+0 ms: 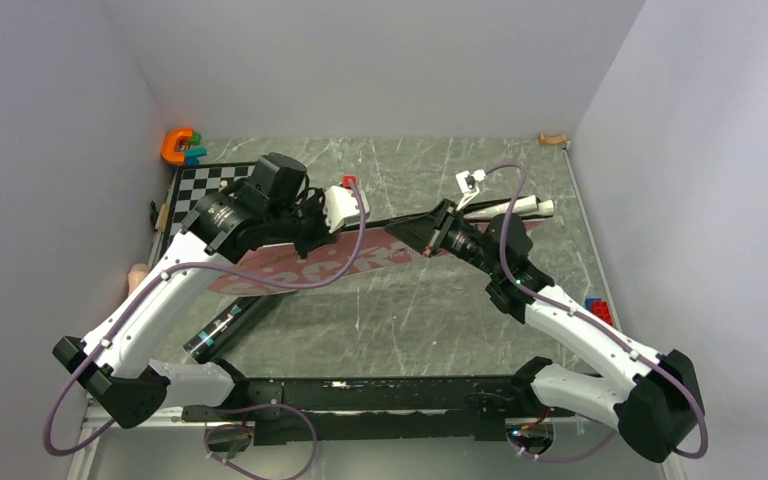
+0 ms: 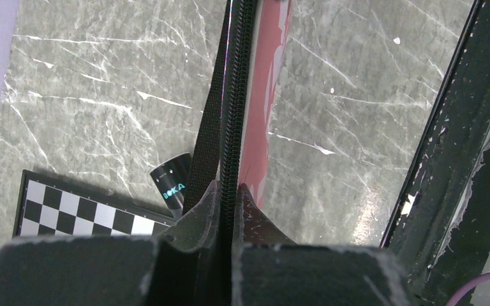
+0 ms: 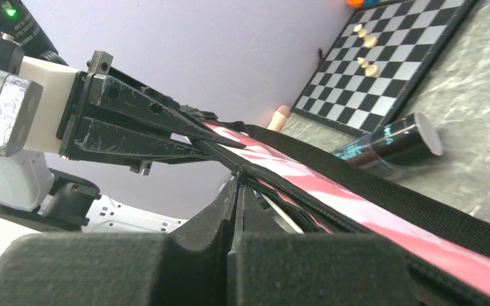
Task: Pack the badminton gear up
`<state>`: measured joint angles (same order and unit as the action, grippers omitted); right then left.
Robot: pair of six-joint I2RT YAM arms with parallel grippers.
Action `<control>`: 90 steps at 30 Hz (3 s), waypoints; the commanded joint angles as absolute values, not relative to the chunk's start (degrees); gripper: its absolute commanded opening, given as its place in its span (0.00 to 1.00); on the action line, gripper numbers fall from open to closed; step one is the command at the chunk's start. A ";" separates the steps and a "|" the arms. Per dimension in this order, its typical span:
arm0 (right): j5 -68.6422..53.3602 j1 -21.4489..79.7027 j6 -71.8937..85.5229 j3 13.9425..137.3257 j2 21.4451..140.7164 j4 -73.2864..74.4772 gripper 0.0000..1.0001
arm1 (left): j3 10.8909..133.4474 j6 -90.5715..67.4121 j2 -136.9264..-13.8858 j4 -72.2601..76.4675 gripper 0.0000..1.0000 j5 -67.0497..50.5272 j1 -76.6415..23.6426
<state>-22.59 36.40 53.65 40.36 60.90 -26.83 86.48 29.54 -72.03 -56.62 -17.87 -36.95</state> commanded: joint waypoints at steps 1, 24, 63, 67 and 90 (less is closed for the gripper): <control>-20.25 32.87 50.98 40.06 55.48 -22.57 0.00 | 87.13 30.44 -68.49 -53.78 0.00 -16.78 -37.40; -20.84 24.32 39.71 44.14 43.94 5.91 0.00 | 86.53 32.56 -65.98 -54.84 0.00 -15.23 -37.91; -18.06 48.86 -11.53 65.63 57.91 36.16 0.66 | 85.02 47.11 -63.33 -62.58 0.00 -21.31 -37.90; -18.03 49.29 -10.92 63.64 57.28 35.77 0.56 | 85.42 46.56 -63.20 -63.05 0.00 -20.57 -37.96; 0.61 65.50 -13.16 66.31 56.38 30.78 0.00 | 81.10 36.49 -59.24 -53.47 0.80 -28.64 -37.94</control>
